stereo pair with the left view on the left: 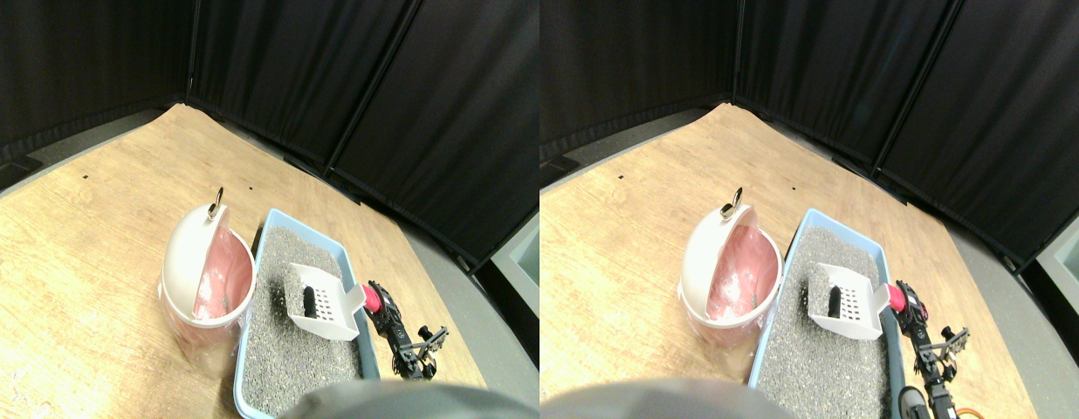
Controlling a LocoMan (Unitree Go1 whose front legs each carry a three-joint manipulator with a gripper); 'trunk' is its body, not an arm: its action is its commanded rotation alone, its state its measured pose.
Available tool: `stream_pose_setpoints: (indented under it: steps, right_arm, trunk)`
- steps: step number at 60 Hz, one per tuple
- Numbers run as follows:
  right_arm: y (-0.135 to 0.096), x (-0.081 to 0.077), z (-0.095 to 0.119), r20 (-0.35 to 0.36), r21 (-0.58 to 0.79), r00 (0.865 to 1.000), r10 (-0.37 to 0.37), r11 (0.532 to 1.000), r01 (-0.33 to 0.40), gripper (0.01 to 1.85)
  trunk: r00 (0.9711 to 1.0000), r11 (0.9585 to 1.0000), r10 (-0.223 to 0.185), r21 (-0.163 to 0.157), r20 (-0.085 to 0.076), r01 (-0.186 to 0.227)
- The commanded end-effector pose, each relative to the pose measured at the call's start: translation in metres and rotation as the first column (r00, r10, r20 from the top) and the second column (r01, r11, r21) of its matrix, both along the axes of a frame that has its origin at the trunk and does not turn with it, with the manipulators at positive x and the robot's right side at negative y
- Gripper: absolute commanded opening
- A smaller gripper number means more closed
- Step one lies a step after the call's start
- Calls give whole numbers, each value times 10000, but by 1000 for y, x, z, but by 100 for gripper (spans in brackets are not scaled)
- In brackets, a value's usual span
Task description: Scoop (unimanual)
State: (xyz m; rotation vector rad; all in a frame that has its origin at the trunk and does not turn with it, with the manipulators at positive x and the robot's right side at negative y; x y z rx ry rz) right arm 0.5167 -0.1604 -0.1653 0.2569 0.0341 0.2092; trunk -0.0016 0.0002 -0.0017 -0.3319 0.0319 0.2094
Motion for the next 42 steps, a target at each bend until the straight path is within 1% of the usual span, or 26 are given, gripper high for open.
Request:
stream_pose_setpoints:
  steps: [1,2,4,7,8,9,10,11,13,14,15,16,17,20,21,23,25,30,31,33,35,40,42]
  right_arm:
    - [-2,5,9,1212,1492,9925,165,9882,-347,6]
    - [-2,5,9,1212,1492,9925,165,9882,-347,6]
    - [-3,6,10,1254,1925,9921,76,9808,-319,6]
    - [-4,8,14,1535,2196,9881,76,9747,-417,6]
    - [-4,8,14,1466,2533,9892,-86,9669,-291,6]
    - [-4,8,14,1466,2533,9892,-86,9669,-291,6]
    - [-3,8,17,1455,3074,9885,-404,9515,-64,6]
    - [-3,8,17,1455,3074,9885,-404,9515,-64,6]
    - [-3,9,22,1306,3485,9904,-449,9373,-34,6]
    - [-3,9,23,1344,3603,9901,-398,9328,-114,6]
    - [-2,10,24,1363,3836,9904,-253,9230,-292,6]
    - [-2,11,26,1308,4124,9908,-338,9107,-234,6]
    - [-1,12,27,1288,4273,9910,-368,9038,-220,6]
    - [0,14,32,1232,4199,9914,-434,9075,-124,6]
    - [0,14,33,1234,4240,9913,-452,9056,-115,6]
    - [2,17,37,1291,4176,9910,-353,9083,-221,6]
    - [2,18,41,1509,3537,9881,-282,9350,-273,6]
    - [4,21,46,1360,3832,9905,-203,9231,-337,6]
    - [4,21,48,1370,3653,9904,-195,9303,-322,6]
    - [5,23,49,1187,3993,9929,-24,9157,-455,6]
    - [6,22,50,1149,4053,9934,62,9127,-526,6]
    - [9,21,50,1120,3625,9936,-166,9316,-253,6]
    - [11,21,49,1153,3433,9933,-6,9384,-393,6]
  trunk:
    - [9999,9999,145,24,-5,-145]
    - [9999,9999,148,26,10,-148]
    - [9999,9999,150,34,24,-150]
    - [9999,9999,156,53,50,-156]
    - [9999,9999,156,53,50,-156]
    - [9999,9998,162,67,60,-162]
    - [9999,9998,162,67,60,-162]
    - [9999,9998,159,77,63,-160]
    - [9999,9998,159,77,63,-160]
    - [9999,9998,159,77,63,-160]
    - [9999,9998,159,77,63,-160]
    - [9998,9998,174,71,103,-175]
    - [9998,9998,174,71,103,-175]
    - [9998,9998,174,71,103,-175]
    - [9998,9998,182,58,126,-183]
    - [9998,9998,182,58,126,-183]
    - [9997,9998,185,59,142,-186]
    - [9996,9998,207,32,169,-208]
    - [9995,9997,236,13,192,-236]
    - [9994,9997,260,10,210,-260]
    - [9994,9996,277,5,218,-277]
    - [9992,9994,353,-47,199,-352]
    - [9991,9993,374,-63,204,-373]
